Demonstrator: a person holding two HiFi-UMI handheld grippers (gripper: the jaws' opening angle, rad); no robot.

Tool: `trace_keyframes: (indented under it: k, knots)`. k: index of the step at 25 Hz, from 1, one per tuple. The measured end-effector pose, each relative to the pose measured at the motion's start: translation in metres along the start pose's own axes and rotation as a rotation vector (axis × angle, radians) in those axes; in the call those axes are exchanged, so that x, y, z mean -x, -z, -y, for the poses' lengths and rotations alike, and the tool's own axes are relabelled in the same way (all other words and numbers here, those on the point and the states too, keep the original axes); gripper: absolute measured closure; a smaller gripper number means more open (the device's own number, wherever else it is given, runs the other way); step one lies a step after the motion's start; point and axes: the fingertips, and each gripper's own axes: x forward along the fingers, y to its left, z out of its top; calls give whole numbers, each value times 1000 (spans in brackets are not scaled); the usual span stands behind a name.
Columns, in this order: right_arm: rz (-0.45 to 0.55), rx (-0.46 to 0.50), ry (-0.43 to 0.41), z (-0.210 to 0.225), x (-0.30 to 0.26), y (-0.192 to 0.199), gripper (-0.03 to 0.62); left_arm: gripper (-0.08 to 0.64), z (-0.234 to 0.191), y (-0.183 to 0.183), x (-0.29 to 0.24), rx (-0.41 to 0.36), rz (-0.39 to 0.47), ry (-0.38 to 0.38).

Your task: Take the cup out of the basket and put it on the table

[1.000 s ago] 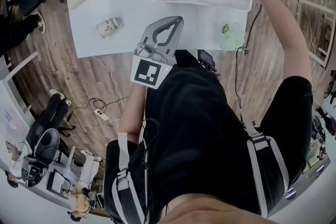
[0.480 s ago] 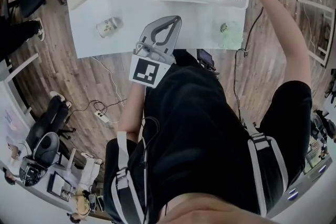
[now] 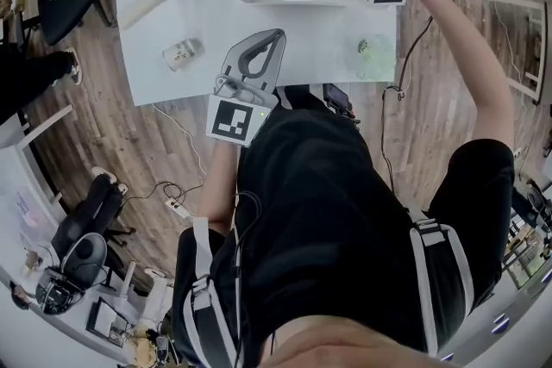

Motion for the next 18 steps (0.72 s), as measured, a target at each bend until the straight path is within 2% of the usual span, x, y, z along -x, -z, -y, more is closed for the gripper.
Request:
trace_keyframes:
  k: [9, 18]
  knots:
    - [117, 98, 71, -13, 49, -81, 566, 540, -4, -6, 29, -6, 19, -39]
    - [285, 154, 61, -35, 60, -178, 566, 540, -26, -11, 82, -8, 66, -138]
